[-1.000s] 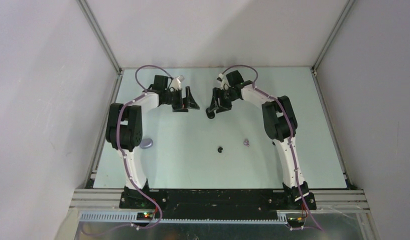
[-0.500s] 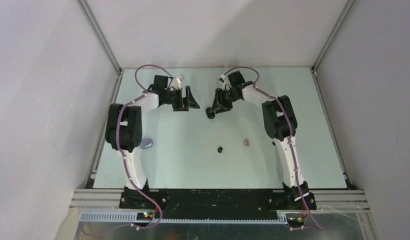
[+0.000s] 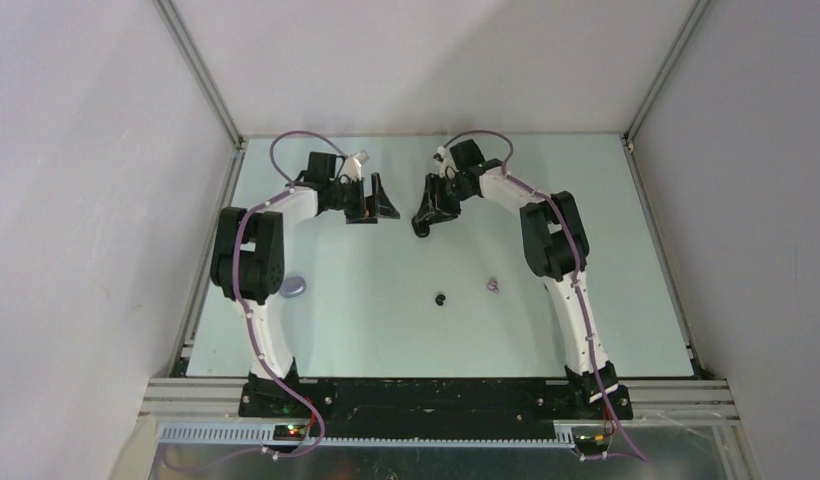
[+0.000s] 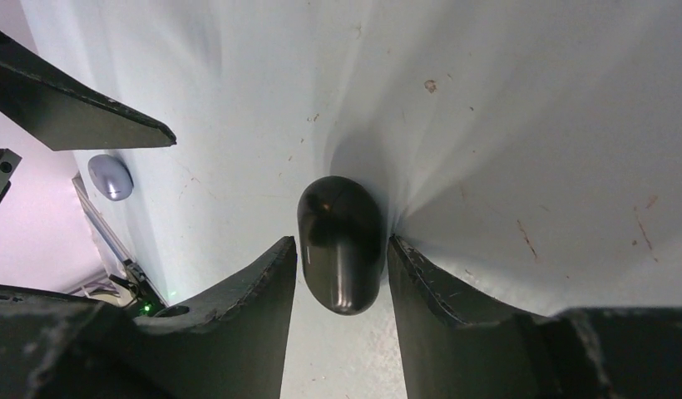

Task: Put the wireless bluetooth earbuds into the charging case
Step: Pick up the charging case at the center of the board.

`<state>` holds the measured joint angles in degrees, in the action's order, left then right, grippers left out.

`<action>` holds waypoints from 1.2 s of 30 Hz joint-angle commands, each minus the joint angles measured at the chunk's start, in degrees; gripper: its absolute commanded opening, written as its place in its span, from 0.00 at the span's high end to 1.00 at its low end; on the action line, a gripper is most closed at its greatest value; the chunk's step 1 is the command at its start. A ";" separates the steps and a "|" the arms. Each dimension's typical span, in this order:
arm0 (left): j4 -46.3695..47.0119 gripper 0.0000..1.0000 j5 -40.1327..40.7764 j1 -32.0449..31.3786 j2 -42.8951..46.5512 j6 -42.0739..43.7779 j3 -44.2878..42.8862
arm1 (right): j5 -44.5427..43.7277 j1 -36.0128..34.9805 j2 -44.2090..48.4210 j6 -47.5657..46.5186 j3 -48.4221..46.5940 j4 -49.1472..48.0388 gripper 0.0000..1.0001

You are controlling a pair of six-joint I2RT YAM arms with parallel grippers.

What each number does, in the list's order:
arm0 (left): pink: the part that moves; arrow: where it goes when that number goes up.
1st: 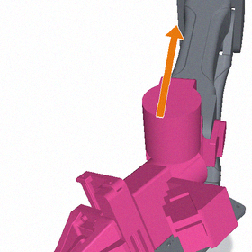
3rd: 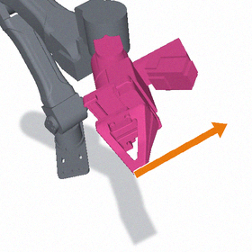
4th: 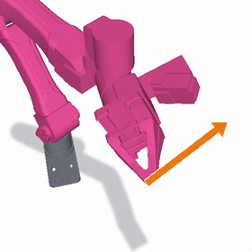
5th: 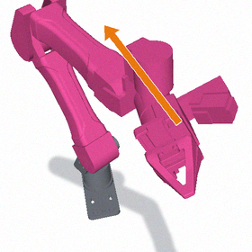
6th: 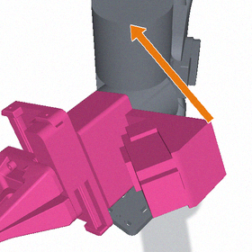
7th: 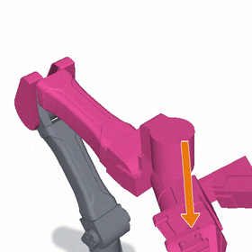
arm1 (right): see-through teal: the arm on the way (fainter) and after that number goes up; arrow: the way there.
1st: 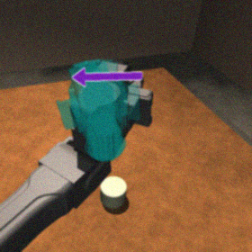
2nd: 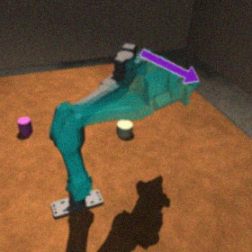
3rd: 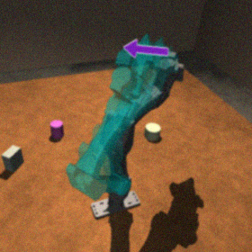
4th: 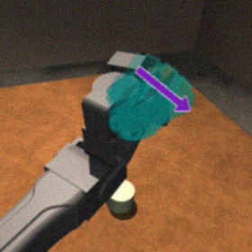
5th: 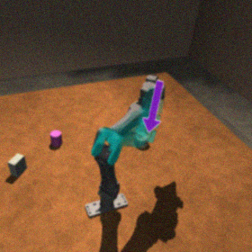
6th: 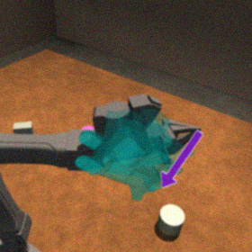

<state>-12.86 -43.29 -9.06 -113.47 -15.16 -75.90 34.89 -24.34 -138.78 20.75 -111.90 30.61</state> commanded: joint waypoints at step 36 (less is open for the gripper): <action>7.27 0.01 -5.07 1.10 -0.82 -6.66 3.08 | -1.09 -4.21 5.66 -6.81 3.66 -2.51 0.86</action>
<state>-9.06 -44.80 -8.34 -113.49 -19.53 -73.78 32.64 -28.27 -136.70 16.32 -110.06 30.15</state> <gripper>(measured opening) 0.994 0.263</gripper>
